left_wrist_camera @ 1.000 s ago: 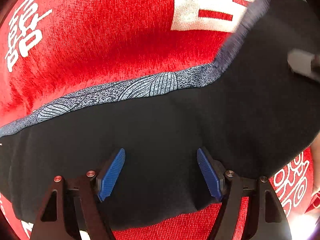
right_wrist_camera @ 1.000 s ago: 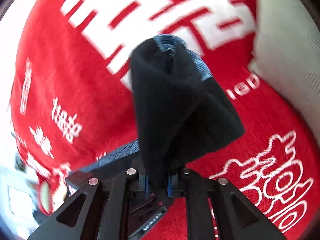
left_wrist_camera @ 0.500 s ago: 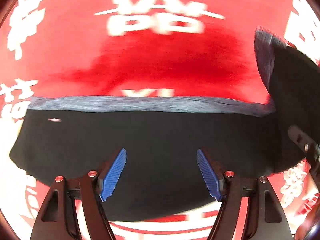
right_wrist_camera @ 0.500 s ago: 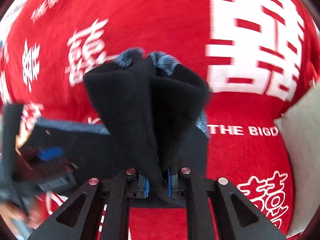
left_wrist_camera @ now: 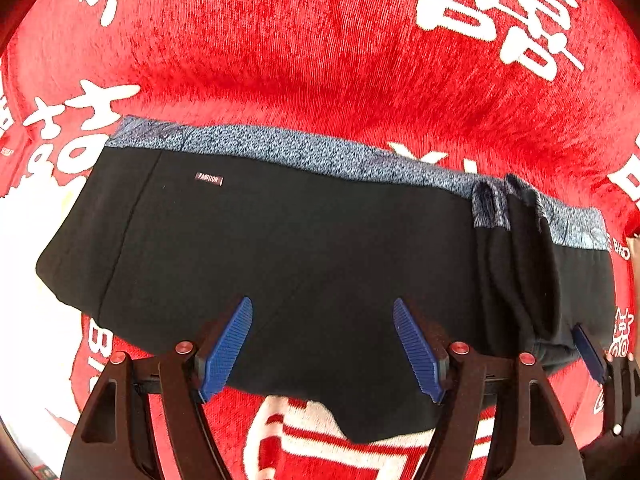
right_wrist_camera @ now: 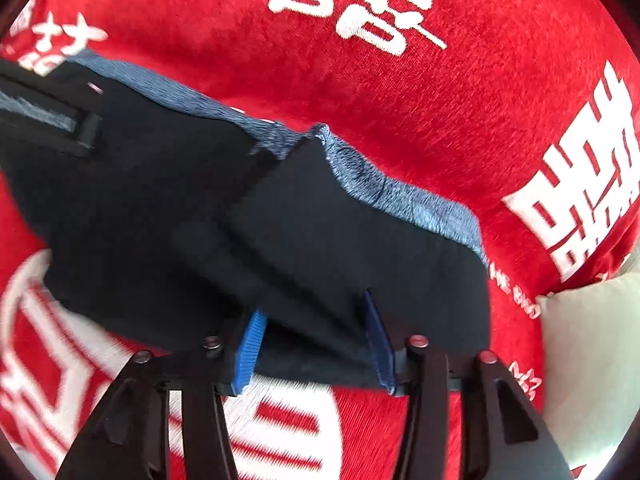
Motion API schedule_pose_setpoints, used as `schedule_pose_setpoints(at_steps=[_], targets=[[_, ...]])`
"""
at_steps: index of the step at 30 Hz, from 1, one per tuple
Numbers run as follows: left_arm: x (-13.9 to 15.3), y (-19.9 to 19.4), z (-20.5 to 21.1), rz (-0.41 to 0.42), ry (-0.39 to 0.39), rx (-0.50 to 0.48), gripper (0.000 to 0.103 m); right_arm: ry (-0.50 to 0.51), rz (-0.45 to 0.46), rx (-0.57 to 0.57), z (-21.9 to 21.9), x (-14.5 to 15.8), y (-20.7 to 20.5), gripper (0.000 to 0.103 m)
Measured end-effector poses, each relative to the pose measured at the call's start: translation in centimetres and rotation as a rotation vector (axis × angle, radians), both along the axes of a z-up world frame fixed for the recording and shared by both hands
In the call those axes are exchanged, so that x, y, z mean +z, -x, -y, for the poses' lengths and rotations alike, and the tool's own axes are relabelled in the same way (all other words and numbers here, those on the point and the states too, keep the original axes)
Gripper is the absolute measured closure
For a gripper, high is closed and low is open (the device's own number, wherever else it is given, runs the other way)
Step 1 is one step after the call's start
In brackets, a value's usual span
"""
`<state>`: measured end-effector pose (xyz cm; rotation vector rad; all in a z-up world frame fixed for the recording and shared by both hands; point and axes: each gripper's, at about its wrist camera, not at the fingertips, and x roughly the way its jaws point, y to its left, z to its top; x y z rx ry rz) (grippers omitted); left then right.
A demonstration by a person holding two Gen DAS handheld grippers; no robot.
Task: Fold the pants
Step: 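Lay the lifted leg end over the trousers with the right gripper and release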
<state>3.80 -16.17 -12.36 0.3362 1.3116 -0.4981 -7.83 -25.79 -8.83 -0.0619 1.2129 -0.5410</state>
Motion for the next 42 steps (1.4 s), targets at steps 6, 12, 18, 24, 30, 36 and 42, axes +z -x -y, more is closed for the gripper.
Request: schedule_pose_setpoints(at_steps=[6,12,18,24,30,36,42], targets=[[0.8,0.1,0.2,-0.044,0.038,-0.047,0.021,-0.299,0.162,-0.178,5.4,4.4,5.2,0.048],[2.3,2.0,3.3,-0.096,0.121,-0.124,0.021,-0.446,0.257,-0.441,14.8,3.7,8.5,0.051],[2.9,4.1,7.7,-0.107,0.161,-0.232,0.021,-0.537,0.273,-0.441,16.3,1.1,9.3,0.051],[2.7,5.5,10.0,-0.147,0.174,-0.307,0.022,-0.569,0.32,-0.433,16.2,1.3,10.4,0.051],[0.0,5.5,11.3,-0.259,0.137,-0.339,0.096,-0.634,0.366,-0.443,17.0,1.8,11.4,0.051],[2.5,5.7,9.7,-0.275,0.195,-0.334,0.098,-0.661,0.384,-0.463,17.8,4.0,12.9,0.054],[-0.3,6.7,7.6,-0.248,0.127,-0.344,0.098,-0.686,0.319,-0.419,16.2,3.2,12.6,0.054]])
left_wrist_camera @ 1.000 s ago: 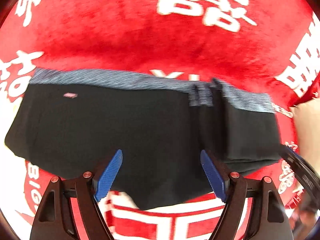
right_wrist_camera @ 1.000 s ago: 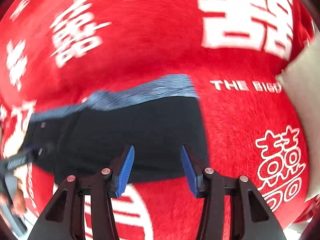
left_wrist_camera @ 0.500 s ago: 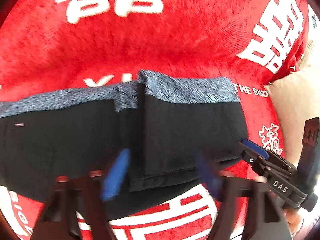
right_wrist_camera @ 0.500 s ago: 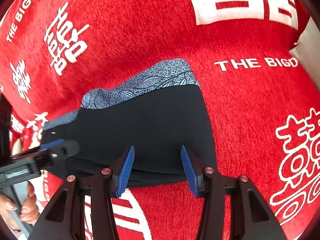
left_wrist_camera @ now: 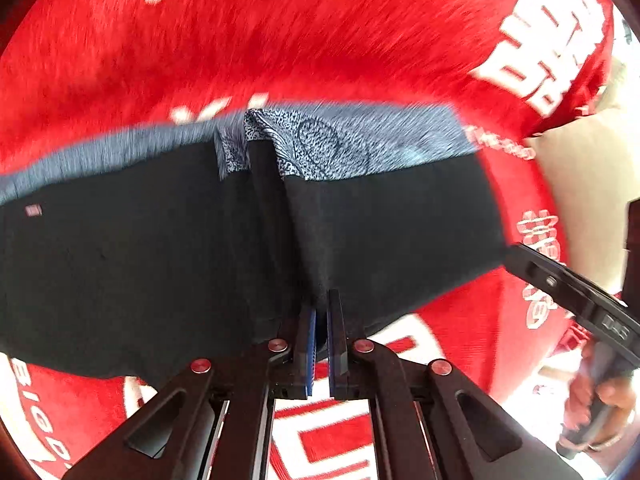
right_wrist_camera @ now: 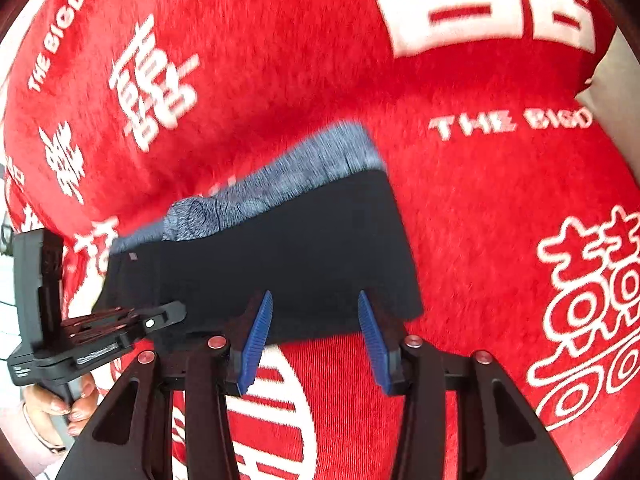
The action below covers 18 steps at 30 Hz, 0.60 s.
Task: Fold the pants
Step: 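Lay the lifted leg end over the trousers with the right gripper and release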
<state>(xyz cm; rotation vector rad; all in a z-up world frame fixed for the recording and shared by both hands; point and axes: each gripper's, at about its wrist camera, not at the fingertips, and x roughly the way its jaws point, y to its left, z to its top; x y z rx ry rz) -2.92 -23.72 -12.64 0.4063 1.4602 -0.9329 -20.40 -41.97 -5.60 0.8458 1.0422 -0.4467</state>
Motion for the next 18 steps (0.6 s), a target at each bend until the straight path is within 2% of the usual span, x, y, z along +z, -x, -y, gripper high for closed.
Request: schedule_pose_setpoints(at_steps=[2,7,9,10,11,12,13,15,18], targets=[[-1.1,-0.4,-0.7,-0.015,0.042,0.049,0.098,-0.004,-0.026,0.017,-0.6,-1.1,-0.3,0.054],[0.5,-1.0,-1.8,-0.024,0.054,0.083,0.097,-0.003,-0.031,0.057,-1.4,-1.2,-0.3,0.054],[1.7,-1.1,-2.1,0.025,0.022,0.08,0.079,0.004,-0.023,0.049,-0.9,-0.5,0.1,0.054],[2.6,-1.3,-2.2,0.05,0.016,0.089,0.062,0.015,-0.013,0.041,-0.5,0.1,0.2,0.054],[3.3,-1.5,-2.1,0.036,0.017,0.092,0.051,0.025,-0.006,0.034,0.0,0.6,0.2,0.054],[4.0,-1.7,-2.2,0.046,0.034,0.101,0.051,0.042,0.003,0.018,0.8,1.3,0.2,0.054],[4.8,-2.0,-2.0,0.054,0.049,0.105,0.051,0.05,0.007,0.01,1.5,1.6,0.1,0.056],[5.4,-2.3,-0.9,0.062,0.064,0.106,0.051,0.059,0.007,-0.007,3.2,2.0,-0.4,0.077],[5.4,-2.1,1.5,0.077,0.076,0.098,0.051,0.04,-0.021,-0.047,6.0,1.1,-2.0,0.083]])
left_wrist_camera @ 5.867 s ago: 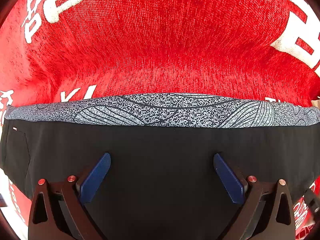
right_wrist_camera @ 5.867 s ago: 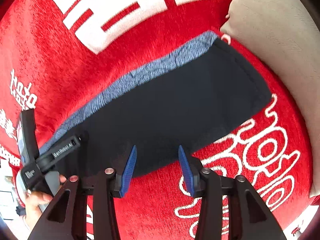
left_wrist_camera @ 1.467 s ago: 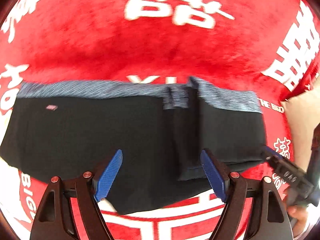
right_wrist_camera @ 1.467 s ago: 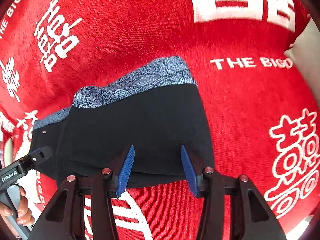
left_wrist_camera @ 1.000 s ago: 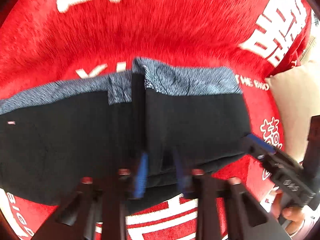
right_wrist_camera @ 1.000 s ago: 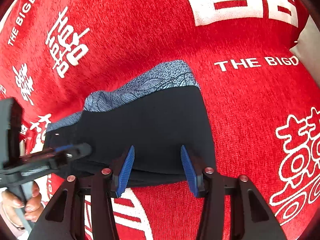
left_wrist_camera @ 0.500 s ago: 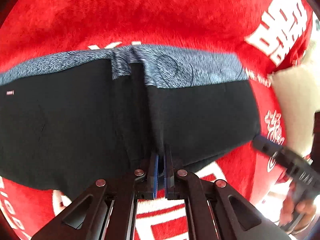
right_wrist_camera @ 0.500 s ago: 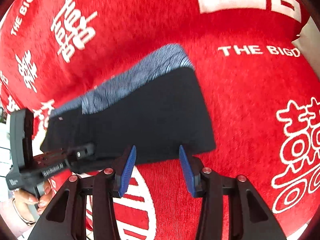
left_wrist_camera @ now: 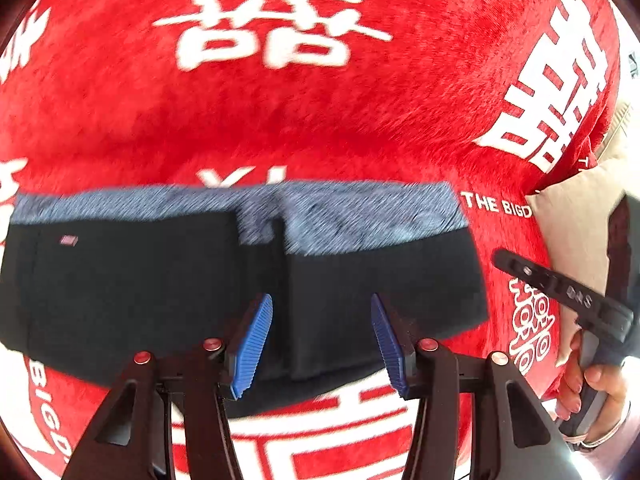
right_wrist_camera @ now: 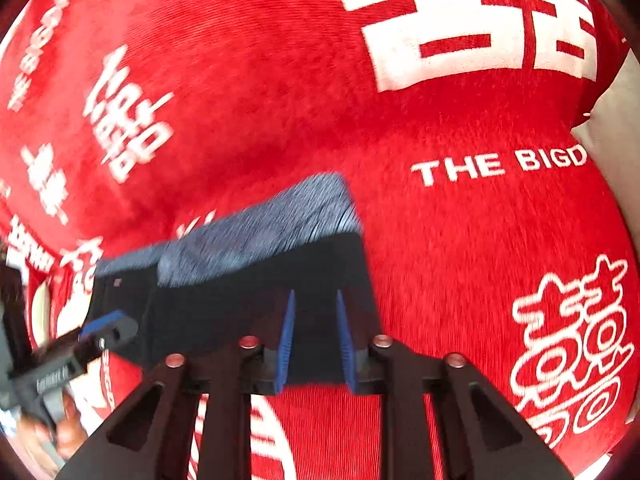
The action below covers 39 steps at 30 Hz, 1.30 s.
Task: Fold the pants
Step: 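Lay the lifted leg end over the trousers with the right gripper and release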
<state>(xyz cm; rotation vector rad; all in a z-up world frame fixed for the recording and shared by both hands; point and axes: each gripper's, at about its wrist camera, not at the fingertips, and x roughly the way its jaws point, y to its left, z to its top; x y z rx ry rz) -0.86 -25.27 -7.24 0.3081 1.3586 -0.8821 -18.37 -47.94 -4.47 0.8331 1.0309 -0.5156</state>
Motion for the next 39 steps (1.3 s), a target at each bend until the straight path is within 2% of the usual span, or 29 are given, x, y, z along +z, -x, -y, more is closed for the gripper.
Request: schedule_pose_setpoints(at_steps=[4,8,9,10,12,18,20,21,22,23,24,26,29,34,39], targets=[[-1.8,0.9,2.7,0.009,-0.017,-0.002,0.051,-0.003,-0.008,0.021,1.8,-0.8,-3.4,0.083],[-5.9,1.1,2.8,0.033,-0.122,0.021,0.051,-0.005,-0.054,0.113,1.9,-2.7,-6.7,0.083],[-6.5,1.0,2.4,0.032,-0.11,0.025,0.051,-0.013,-0.082,0.133,1.8,-3.8,-7.2,0.083],[-6.3,1.1,2.1,0.055,-0.085,0.018,0.051,-0.017,-0.1,0.142,1.7,-4.5,-7.4,0.083],[-6.2,1.4,2.2,0.074,-0.097,-0.014,0.051,-0.013,-0.097,0.141,1.7,-5.6,-7.4,0.085],[-5.9,1.5,2.0,0.096,-0.105,-0.001,0.05,0.005,-0.095,0.157,1.5,-5.2,-7.3,0.084],[-6.0,1.3,1.2,0.109,-0.162,0.039,0.024,-0.003,-0.102,0.166,1.6,-4.9,-7.1,0.083],[-6.0,1.1,0.7,0.097,-0.164,0.06,0.022,-0.008,-0.103,0.169,1.5,-4.7,-7.0,0.081],[-5.9,0.8,-0.2,0.069,-0.157,0.089,0.022,-0.014,-0.101,0.171,1.4,-4.5,-6.8,0.079],[-5.8,0.7,-0.8,0.057,-0.158,0.109,0.022,-0.022,-0.098,0.173,1.3,-4.2,-6.3,0.072],[-5.5,0.6,-1.5,0.058,-0.168,0.13,0.022,-0.029,-0.097,0.175,1.1,-3.9,-5.9,0.063],[-5.0,0.7,-2.5,0.072,-0.187,0.151,0.022,-0.015,-0.102,0.188,0.1,-3.0,-4.8,0.054],[-4.1,1.1,-4.1,0.083,-0.212,0.188,0.022,0.038,-0.141,0.219,-1.7,-1.7,-3.8,0.045],[-2.5,1.7,-7.2,0.076,-0.24,0.262,0.022,0.027,-0.163,0.272,-5.2,-0.4,-2.7,0.044],[-2.5,2.4,-9.8,0.046,-0.256,0.306,0.022,0.032,-0.171,0.324,-8.3,0.2,-3.3,0.044]])
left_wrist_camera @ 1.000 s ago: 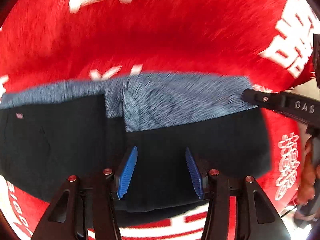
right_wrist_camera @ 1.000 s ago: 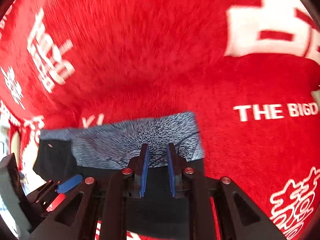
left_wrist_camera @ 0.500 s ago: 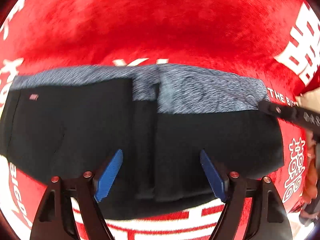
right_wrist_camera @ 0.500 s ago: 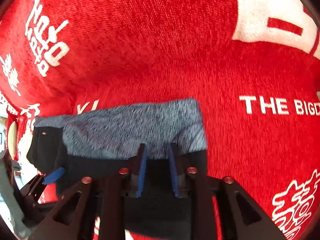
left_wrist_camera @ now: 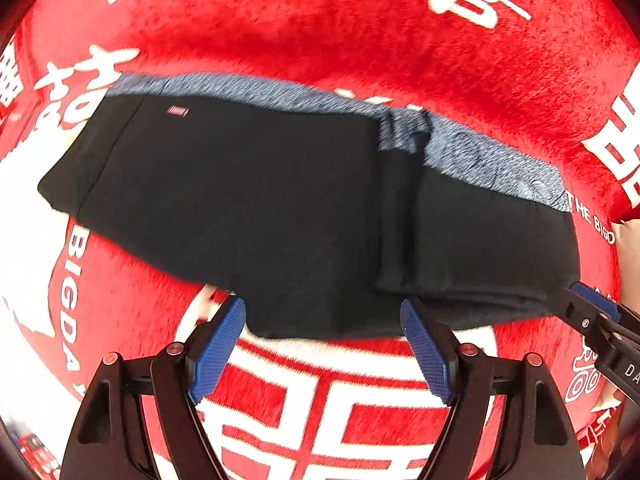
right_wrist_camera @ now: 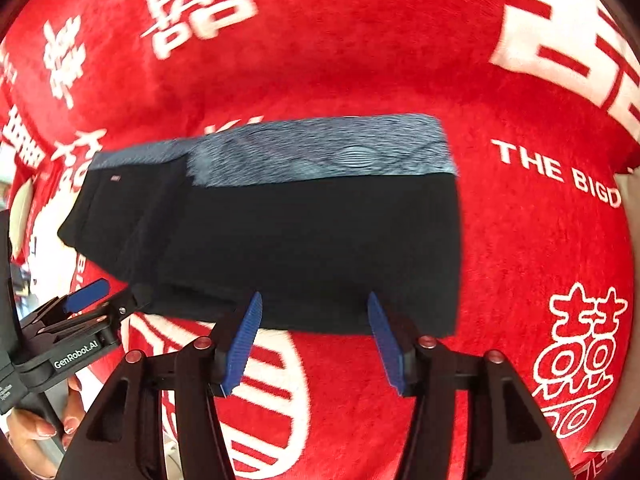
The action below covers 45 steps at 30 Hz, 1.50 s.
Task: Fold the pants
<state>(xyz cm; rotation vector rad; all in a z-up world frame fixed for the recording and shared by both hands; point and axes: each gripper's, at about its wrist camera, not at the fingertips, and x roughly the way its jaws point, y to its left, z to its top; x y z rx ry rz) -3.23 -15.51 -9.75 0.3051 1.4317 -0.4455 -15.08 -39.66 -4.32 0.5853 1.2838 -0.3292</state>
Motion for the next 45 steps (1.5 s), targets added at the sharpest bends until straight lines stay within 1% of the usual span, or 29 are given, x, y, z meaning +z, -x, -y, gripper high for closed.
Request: schedule_pose_setpoints(at_steps=[3,6,9,13,15,18,24,27,32,35,37,42,45], targets=[[-0.2,-0.1,-1.5,-0.015,-0.002,0.0,0.022,0.012,-0.001,0.021,-1.7,-0.1,-1.3,0.044],[-0.5,-0.4,-3.0,-0.023,-0.018,-0.008,0.022,-0.003,0.003,0.006,-3.0,-0.4,-2.7,0.044],[-0.4,-0.9,-4.8,-0.034,-0.011,-0.006,0.022,0.023,0.0,0.002,-4.4,-0.6,-4.2,0.044],[-0.6,-2.0,-6.5,-0.037,-0.004,0.004,0.022,-0.011,-0.005,-0.042,-5.2,-1.3,-5.4,0.044],[-0.7,-2.5,-7.2,-0.038,0.002,0.014,0.022,-0.029,-0.026,-0.062,-5.6,-2.2,-6.2,0.044],[-0.8,-3.5,-8.4,-0.039,0.007,0.031,0.022,-0.019,-0.055,-0.063,-6.5,-3.2,-7.0,0.042],[-1.3,-4.8,-10.0,-0.051,0.013,0.057,0.022,0.028,-0.086,-0.005,-8.2,-4.1,-9.2,0.042],[-1.4,-5.3,-10.6,-0.054,0.02,0.074,0.022,0.048,-0.102,0.029,-9.0,-4.2,-10.1,0.042],[-1.7,-6.2,-11.6,-0.059,0.023,0.1,0.022,0.055,-0.114,0.057,-10.1,-4.0,-10.7,0.042],[-1.9,-6.5,-12.0,-0.064,0.022,0.121,0.022,0.059,-0.123,0.099,-10.9,-3.9,-11.1,0.042],[-2.0,-7.0,-12.3,-0.067,0.025,0.137,0.022,0.084,-0.139,0.133,-11.4,-4.1,-11.3,0.042],[-2.1,-8.3,-13.4,-0.072,0.031,0.173,0.022,0.099,-0.152,0.175,-11.9,-4.7,-11.8,0.034],[-2.3,-9.0,-13.7,-0.073,0.032,0.181,0.022,0.127,-0.147,0.197,-12.2,-4.9,-11.7,0.033]])
